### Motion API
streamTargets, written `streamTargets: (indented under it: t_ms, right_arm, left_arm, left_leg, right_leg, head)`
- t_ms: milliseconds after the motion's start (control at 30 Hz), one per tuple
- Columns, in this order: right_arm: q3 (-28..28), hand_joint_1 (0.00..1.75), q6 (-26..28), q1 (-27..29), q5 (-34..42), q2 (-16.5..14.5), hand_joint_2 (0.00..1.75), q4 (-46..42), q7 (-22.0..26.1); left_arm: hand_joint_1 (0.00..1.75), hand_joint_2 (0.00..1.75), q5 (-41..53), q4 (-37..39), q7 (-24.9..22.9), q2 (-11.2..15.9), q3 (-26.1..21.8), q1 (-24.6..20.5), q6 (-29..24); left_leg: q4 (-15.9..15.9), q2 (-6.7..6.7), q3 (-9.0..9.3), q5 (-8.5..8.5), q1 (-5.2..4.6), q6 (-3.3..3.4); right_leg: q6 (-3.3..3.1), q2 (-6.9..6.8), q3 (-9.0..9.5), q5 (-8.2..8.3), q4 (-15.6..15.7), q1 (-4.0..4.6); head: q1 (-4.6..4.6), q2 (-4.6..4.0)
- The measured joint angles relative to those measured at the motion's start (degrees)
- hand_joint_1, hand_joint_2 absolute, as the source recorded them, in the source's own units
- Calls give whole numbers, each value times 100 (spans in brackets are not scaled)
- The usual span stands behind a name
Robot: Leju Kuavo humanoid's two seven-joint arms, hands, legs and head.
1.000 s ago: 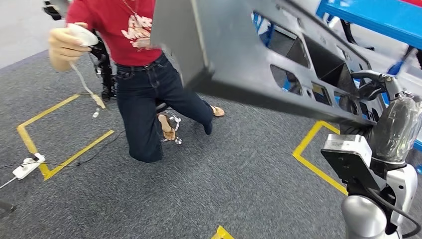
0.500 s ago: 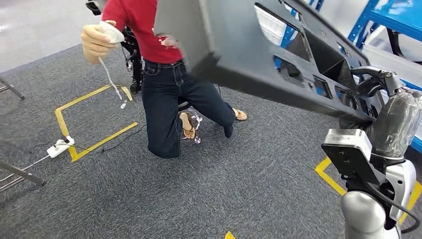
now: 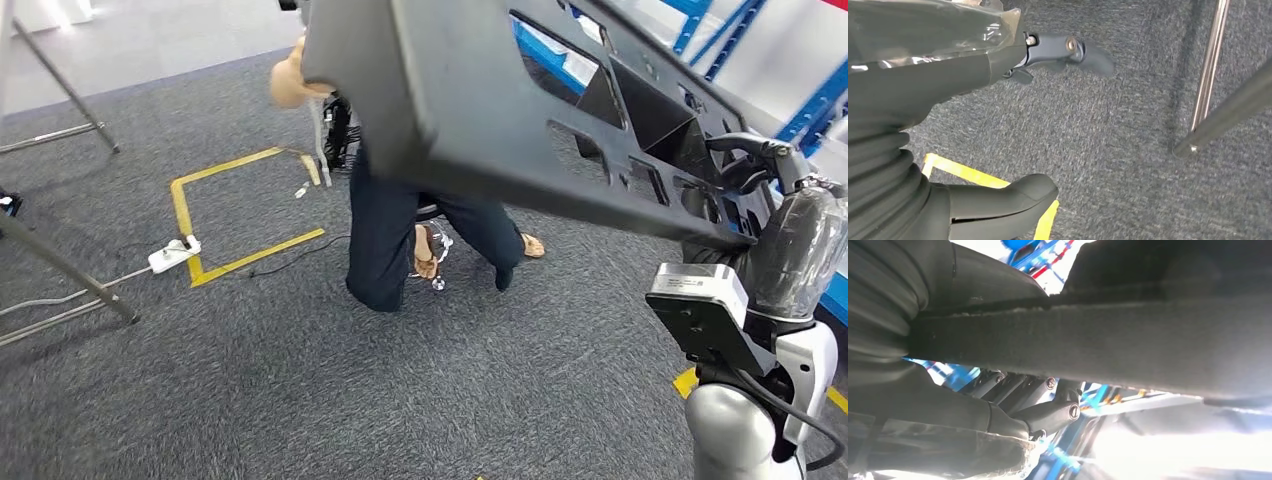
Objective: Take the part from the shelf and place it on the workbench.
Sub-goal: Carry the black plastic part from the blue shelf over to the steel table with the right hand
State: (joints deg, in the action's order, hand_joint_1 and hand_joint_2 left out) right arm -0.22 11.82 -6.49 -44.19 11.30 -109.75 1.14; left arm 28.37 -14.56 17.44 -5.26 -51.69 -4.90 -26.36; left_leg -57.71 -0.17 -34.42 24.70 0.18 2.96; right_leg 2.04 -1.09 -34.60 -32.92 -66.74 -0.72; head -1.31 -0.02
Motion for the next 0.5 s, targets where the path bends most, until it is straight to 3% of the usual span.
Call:
streamTargets:
  t_ms: [67,100,133,200,267,333,367,400,433,500]
  right_arm:
    - [-2,175,3,17,1,4,175,8,1]
    - [-2,175,3,25,2,4,175,13,0]
    - [-2,175,3,28,3,4,175,16,-1]
    - [-3,175,3,25,4,5,175,19,-1]
    - [-4,175,3,21,4,7,175,19,-1]
    - [-3,175,3,15,4,9,175,20,-2]
    - [-2,175,3,7,4,10,175,21,-3]
    - [0,175,3,1,4,7,175,23,-4]
    - [2,175,3,-4,3,3,175,25,-5]
    - [3,175,3,-8,1,-2,175,26,-5]
  left_arm:
    - [0,175,0,0,0,2,1,-5,1]
    - [0,175,0,0,0,2,1,-3,1]
    - [0,175,0,0,0,1,0,-1,1]
    - [0,175,0,0,0,-1,-1,1,1]
    - [0,175,0,0,0,-2,-1,2,1]
    - [0,175,0,1,0,-2,-1,17,2]
    - [0,175,0,1,-1,-1,-1,28,1]
    - [0,175,0,1,-1,-2,-1,36,1]
    - [0,175,0,1,-1,-2,-1,37,1]
    - [0,175,0,1,-1,0,0,27,1]
  left_leg:
    - [-3,-152,-4,0,-12,14]
    - [-5,-235,-2,1,-16,14]
    - [-7,-318,6,2,-18,13]
    - [-11,-474,25,6,-14,1]
    - [-23,-602,16,17,-29,-37]
    - [-18,-703,-17,8,-34,-100]
    - [-18,-713,-34,4,-26,-132]
    - [-52,-632,-54,31,-25,-163]
    - [-174,-488,-113,119,-27,-193]
    - [-790,-153,-407,473,-18,-248]
  right_leg:
    - [-9,80,-397,-218,-705,1]
    - [20,91,-477,-197,-792,2]
    - [64,104,-437,-79,-632,0]
    - [143,254,-101,306,189,-19]
    - [118,423,168,555,797,-21]
    - [26,406,220,601,890,5]
    - [-16,354,232,615,899,-7]
    - [-55,303,242,629,916,-20]
    - [-94,246,256,636,934,-36]
    - [-160,122,276,630,951,-34]
  head:
    - [-3,0]
    - [-3,0]
    - [-3,0]
    - [-6,0]
    - [-4,0]
    - [-1,0]
    - [1,0]
    - [4,0]
    - [11,0]
    - [23,0]
